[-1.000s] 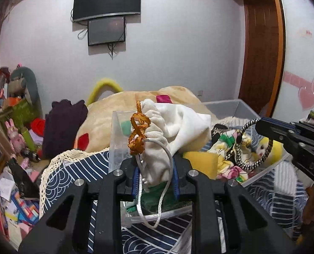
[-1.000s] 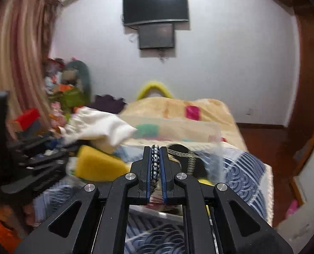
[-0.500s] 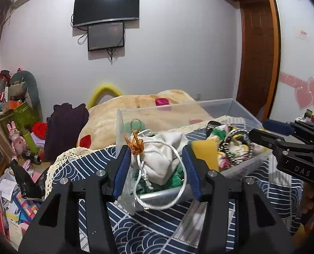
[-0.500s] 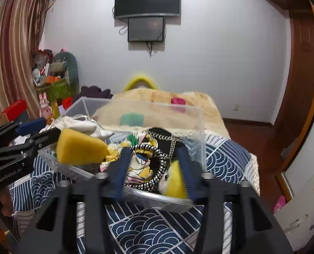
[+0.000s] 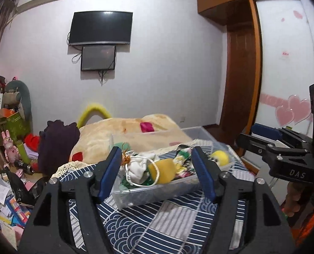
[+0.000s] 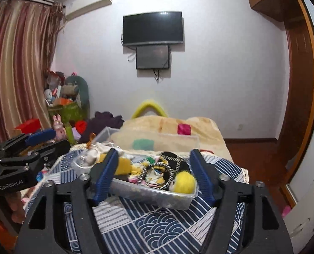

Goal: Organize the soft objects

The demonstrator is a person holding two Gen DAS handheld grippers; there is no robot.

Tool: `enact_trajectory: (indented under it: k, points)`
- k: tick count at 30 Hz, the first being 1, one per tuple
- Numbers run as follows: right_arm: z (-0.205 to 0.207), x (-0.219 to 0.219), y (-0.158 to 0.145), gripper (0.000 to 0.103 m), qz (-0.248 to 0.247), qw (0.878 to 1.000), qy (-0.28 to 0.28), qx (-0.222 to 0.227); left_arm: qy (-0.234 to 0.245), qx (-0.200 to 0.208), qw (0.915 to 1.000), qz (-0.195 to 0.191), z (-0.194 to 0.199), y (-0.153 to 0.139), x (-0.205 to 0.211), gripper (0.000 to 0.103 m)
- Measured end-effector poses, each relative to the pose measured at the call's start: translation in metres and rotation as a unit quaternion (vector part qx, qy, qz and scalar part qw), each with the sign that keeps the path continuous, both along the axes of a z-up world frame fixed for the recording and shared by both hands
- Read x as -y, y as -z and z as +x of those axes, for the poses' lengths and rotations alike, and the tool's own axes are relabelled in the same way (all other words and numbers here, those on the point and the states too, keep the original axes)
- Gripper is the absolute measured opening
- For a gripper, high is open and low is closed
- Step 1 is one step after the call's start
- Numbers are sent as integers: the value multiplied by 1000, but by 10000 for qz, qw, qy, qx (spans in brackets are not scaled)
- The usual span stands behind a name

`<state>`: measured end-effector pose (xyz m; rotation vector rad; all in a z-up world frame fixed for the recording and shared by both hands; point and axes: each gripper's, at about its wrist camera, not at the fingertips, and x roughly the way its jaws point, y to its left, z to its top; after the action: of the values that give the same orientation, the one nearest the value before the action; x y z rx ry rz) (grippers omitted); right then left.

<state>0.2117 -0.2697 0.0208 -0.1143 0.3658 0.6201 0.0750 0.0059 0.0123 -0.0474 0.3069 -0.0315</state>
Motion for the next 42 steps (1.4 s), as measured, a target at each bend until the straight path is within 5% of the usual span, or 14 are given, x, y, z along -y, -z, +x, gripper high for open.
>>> enact_trajectory:
  k: [15,42]
  points:
    - [-40,15,-13,95,399,9985,-118,365,128,462,9988,-71,-51,-15,11,101]
    - [-50,17,-5,99,461,9979,-95,437,75,419,9991,-73,-52,-7,12,103]
